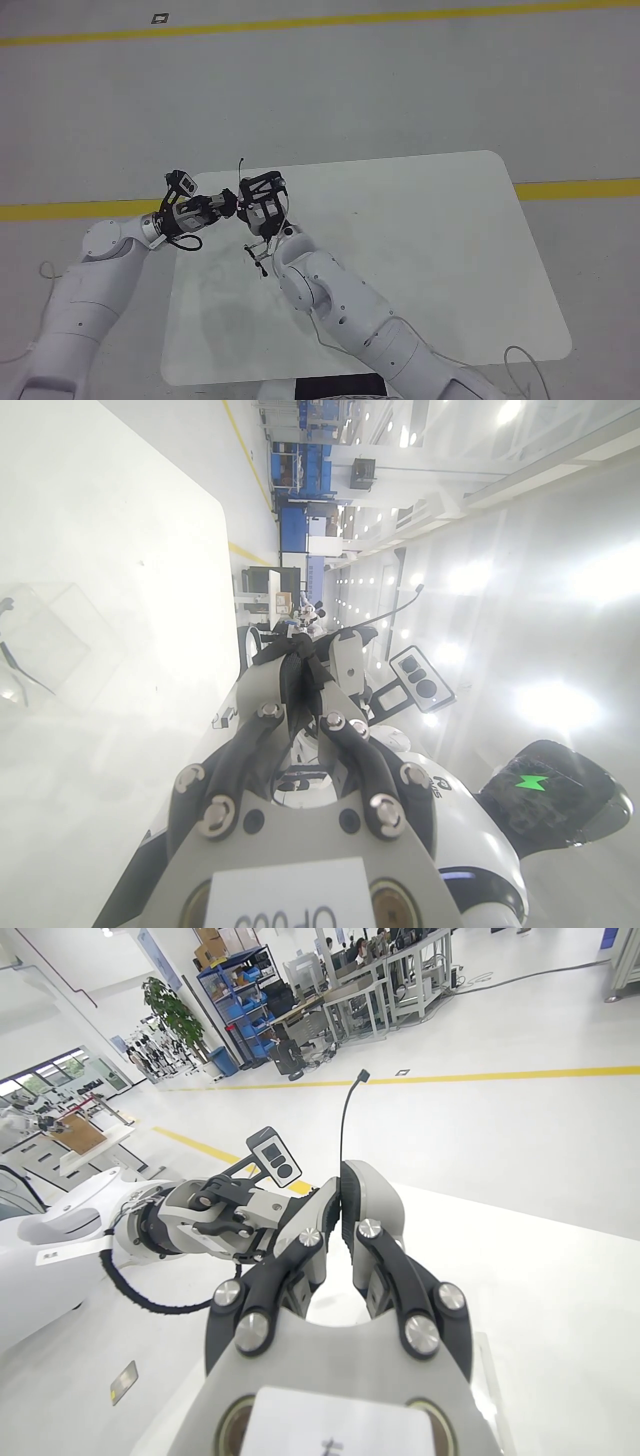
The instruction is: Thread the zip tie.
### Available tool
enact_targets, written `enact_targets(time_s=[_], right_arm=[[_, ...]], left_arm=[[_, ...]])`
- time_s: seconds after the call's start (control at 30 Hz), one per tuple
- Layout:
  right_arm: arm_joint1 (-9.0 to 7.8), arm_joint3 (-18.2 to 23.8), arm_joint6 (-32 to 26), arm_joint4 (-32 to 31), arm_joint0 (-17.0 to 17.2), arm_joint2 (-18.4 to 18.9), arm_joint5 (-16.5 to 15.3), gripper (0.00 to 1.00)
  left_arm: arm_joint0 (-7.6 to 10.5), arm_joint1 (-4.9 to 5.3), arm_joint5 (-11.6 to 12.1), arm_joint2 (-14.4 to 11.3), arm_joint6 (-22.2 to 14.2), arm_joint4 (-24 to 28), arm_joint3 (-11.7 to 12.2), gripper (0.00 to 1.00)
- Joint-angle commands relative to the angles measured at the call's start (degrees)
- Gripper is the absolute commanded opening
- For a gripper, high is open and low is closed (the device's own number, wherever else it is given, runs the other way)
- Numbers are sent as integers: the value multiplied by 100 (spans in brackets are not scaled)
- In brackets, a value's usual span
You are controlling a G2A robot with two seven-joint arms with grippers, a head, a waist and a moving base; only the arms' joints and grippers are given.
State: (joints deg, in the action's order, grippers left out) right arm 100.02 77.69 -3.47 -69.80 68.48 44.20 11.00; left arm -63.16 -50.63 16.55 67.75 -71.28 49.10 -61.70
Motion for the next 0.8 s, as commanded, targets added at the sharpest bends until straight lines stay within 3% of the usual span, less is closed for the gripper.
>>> enact_targets(time_s=[0.0,0.77], right_arm=[[3,3,-3,-10,6,4,2,0],[43,-16,-17,96,31,49,-207,0]], left_arm=[[0,0,0,0,0,0,0,0],[0,0,0,0,0,0,0,0]])
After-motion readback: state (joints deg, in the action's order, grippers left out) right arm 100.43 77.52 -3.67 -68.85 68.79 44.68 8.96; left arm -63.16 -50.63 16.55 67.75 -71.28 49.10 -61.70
